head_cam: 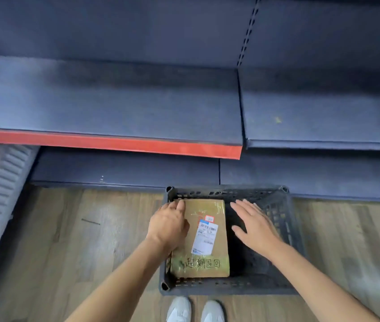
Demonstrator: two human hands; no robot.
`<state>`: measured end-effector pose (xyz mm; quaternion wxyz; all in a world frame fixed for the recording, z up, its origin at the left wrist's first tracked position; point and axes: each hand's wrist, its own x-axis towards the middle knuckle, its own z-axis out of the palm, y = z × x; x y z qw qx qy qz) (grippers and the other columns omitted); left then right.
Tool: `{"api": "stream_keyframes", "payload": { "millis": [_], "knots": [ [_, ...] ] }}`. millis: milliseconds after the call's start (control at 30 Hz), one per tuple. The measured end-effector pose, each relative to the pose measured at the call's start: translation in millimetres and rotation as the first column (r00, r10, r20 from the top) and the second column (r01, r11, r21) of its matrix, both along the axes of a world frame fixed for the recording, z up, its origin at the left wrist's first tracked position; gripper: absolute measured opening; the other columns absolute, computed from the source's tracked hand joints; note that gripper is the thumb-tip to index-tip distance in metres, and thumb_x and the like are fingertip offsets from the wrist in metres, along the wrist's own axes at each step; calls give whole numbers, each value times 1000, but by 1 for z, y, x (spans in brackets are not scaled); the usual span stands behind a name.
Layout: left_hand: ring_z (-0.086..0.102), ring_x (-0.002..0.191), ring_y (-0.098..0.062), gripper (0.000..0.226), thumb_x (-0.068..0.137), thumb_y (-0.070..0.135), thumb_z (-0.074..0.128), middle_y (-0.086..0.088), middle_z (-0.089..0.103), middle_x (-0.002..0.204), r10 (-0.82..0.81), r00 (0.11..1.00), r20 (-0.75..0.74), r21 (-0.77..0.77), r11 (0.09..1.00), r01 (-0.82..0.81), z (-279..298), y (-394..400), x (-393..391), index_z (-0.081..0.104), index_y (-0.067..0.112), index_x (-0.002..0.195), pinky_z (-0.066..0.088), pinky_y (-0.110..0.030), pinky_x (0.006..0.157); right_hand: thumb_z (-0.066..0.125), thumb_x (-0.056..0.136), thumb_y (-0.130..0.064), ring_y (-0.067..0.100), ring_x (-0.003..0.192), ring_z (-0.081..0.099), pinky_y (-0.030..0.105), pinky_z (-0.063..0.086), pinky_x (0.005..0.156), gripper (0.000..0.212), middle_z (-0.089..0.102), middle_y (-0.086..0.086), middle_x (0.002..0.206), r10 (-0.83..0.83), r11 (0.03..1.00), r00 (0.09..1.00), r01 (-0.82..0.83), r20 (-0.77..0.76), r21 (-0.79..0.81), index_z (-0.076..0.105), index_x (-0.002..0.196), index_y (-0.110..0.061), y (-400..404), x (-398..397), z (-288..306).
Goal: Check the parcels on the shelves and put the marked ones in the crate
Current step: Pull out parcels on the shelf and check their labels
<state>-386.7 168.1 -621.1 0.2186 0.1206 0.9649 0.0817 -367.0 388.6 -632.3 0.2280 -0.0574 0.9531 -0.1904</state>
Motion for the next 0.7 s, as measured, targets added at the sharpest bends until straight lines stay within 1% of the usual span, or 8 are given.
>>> {"api": "stream_keyframes", "payload": {
  "millis": [100, 167, 200, 267, 367, 533, 600, 700],
  "knots": [
    [53, 112, -27, 46, 86, 23, 42, -7, 57, 117, -51, 985, -167, 7, 999, 53, 83, -8, -7, 43, 8, 130, 41, -31, 94, 44, 93, -31, 12, 144, 7, 22, -5, 113, 60, 13, -2, 156, 71, 996, 994, -65, -85, 69, 18, 146, -21, -8, -7, 85],
    [65, 81, -24, 41, 69, 24, 52, -4, 65, 88, -62, 946, -319, 78, 993, 91, 133, -13, -14, 61, 7, 105, 52, -24, 71, 43, 93, -35, 10, 143, 10, 18, -1, 112, 60, 15, -4, 155, 71, 996, 985, -61, -159, 64, 19, 146, -22, -15, -11, 144],
    [66, 68, -21, 41, 58, 27, 58, -1, 65, 77, -81, 919, -385, 78, 990, 120, 159, -15, -17, 64, 10, 94, 53, -20, 60, 43, 92, -37, 9, 143, 13, 17, 1, 111, 60, 17, -5, 155, 76, 996, 975, -66, -210, 53, 20, 146, -22, -18, -14, 173],
    [65, 61, -19, 42, 50, 30, 57, 2, 66, 72, -110, 876, -470, 72, 984, 162, 212, -17, -22, 67, 12, 87, 52, -18, 55, 45, 92, -37, 8, 141, 18, 14, 5, 110, 59, 23, -5, 153, 76, 997, 946, -70, -315, 30, 24, 145, -20, -25, -22, 231],
    [67, 64, -17, 42, 49, 29, 56, 3, 69, 74, -116, 789, -603, 32, 985, 170, 288, -21, -27, 70, 12, 85, 53, -20, 54, 47, 92, -34, 8, 140, 22, 20, 17, 111, 57, 27, -6, 151, 45, 999, 906, -50, -420, 0, 28, 144, -20, -34, -31, 312],
    [68, 69, -22, 45, 52, 26, 64, -3, 70, 79, -100, 724, -682, 47, 982, 180, 382, -27, -28, 69, 6, 92, 57, -26, 58, 47, 92, -33, 9, 135, 31, 22, 25, 108, 50, 39, -6, 145, 47, 998, 810, -57, -584, 0, 37, 139, -18, -51, -37, 407],
    [67, 77, -29, 44, 62, 24, 61, -8, 69, 86, -103, 734, -671, 55, 980, 189, 407, -28, -25, 66, 3, 100, 57, -32, 66, 48, 92, -34, 10, 133, 34, 24, 28, 106, 49, 43, -5, 143, 51, 998, 768, -68, -638, -3, 41, 137, -18, -56, -34, 433],
    [57, 101, -35, 44, 81, 20, 50, -13, 62, 111, -61, 738, -672, 102, 979, 174, 447, -26, -20, 54, 2, 120, 50, -39, 83, 50, 91, -31, 12, 131, 38, 23, 29, 105, 48, 46, -2, 140, 60, 995, 717, -100, -695, -17, 43, 135, -15, -61, -31, 467]
  ]
}}
